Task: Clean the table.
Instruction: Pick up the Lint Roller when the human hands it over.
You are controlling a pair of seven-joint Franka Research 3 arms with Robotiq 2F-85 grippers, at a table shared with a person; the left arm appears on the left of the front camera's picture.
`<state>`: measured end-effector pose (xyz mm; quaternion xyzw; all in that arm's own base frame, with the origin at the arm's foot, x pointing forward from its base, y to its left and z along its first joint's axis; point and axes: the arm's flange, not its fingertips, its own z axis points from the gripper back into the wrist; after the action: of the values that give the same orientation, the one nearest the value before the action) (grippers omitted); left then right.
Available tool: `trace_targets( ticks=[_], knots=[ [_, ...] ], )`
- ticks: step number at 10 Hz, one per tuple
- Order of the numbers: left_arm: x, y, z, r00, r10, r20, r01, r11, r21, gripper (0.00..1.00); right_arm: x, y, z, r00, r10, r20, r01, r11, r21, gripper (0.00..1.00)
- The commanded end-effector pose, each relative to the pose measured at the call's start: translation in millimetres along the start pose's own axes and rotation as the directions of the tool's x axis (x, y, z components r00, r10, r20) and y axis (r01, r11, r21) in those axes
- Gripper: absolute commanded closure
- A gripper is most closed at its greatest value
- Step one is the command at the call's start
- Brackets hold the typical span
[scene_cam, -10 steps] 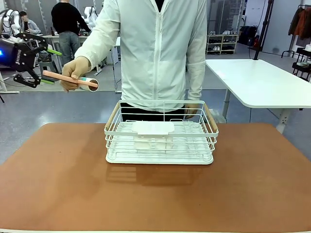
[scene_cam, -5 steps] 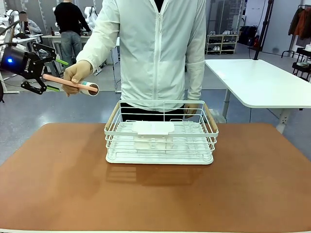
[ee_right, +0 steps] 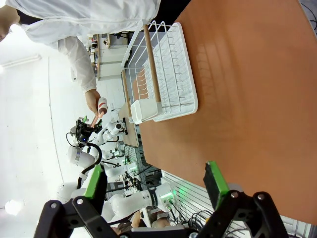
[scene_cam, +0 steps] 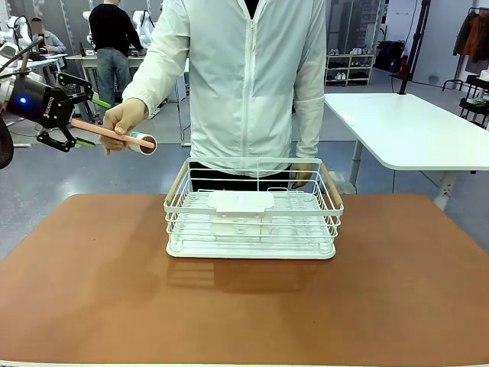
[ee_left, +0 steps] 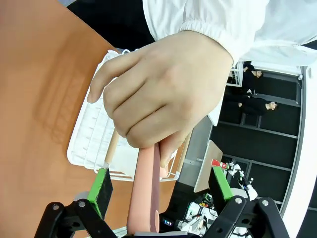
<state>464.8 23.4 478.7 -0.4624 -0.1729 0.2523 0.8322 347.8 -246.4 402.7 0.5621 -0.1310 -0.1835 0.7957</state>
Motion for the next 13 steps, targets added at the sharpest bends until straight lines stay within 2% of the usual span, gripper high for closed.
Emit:
trace_targets(
  ticks=[1,2,3,4,5,6,7,8,9,10,11,12,13],
  knots=[
    [-8.4,0.9,-3.0,0.999,0.010,0.043,-0.009,1.000,-0.025,0.00,-3.0,2.4,-1.0,1.000,0.015,0.010,-0.015,1.000,0.019,0.00],
    [-8.9,0.8,-3.7,0.999,0.007,0.046,-0.006,1.000,-0.026,0.02,-3.0,2.4,-1.0,1.000,0.015,0.010,-0.015,1.000,0.019,0.00],
    [-9.9,1.1,-5.3,0.999,0.006,0.048,-0.005,1.000,-0.024,0.09,-3.0,2.4,-1.0,1.000,0.015,0.010,-0.015,1.000,0.019,0.00],
    [-10.1,1.2,-7.1,0.999,0.005,0.054,-0.004,1.000,-0.021,0.22,-3.0,2.4,-1.0,1.000,0.015,0.010,-0.015,1.000,0.019,0.00],
    [-10.1,1.2,-7.7,0.998,0.003,0.056,-0.002,1.000,-0.017,0.29,-3.0,2.4,-1.0,1.000,0.015,0.010,-0.015,1.000,0.019,0.00],
    [-10.6,0.8,-8.2,0.998,0.000,0.055,0.001,1.000,-0.017,0.42,-3.0,2.4,-1.0,1.000,0.015,0.010,-0.015,1.000,0.019,0.00],
    [-11.7,0.5,-9.2,0.998,-0.007,0.055,0.007,1.000,-0.015,0.49,-3.0,2.4,-1.0,1.000,0.015,0.010,-0.015,1.000,0.019,0.00],
    [-12.4,0.8,-9.3,0.998,-0.018,0.054,0.018,1.000,-0.009,0.62,-3.0,2.4,-1.0,1.000,0.015,0.010,-0.015,1.000,0.019,0.00],
    [-12.0,1.0,-9.9,0.998,-0.017,0.061,0.017,1.000,-0.009,0.69,-3.0,2.4,-1.0,1.000,0.015,0.010,-0.015,1.000,0.019,0.00],
    [-11.5,1.4,-8.9,0.998,-0.018,0.065,0.018,1.000,-0.008,0.82,-3.0,2.4,-1.0,1.000,0.015,0.010,-0.015,1.000,0.019,0.00],
    [-11.3,1.5,-8.5,0.998,-0.017,0.066,0.017,1.000,-0.008,0.89,-3.0,2.4,-1.0,1.000,0.015,0.010,-0.015,1.000,0.019,0.00],
    [-10.8,1.6,-7.4,0.998,-0.016,0.066,0.017,1.000,-0.012,0.86,-3.0,2.4,-1.0,1.000,0.015,0.010,-0.015,1.000,0.019,0.00],
    [-10.5,1.8,-6.2,0.998,-0.016,0.066,0.017,1.000,-0.013,1.00,-3.0,2.4,-1.0,1.000,0.015,0.010,-0.015,1.000,0.019,0.00]
  ],
)
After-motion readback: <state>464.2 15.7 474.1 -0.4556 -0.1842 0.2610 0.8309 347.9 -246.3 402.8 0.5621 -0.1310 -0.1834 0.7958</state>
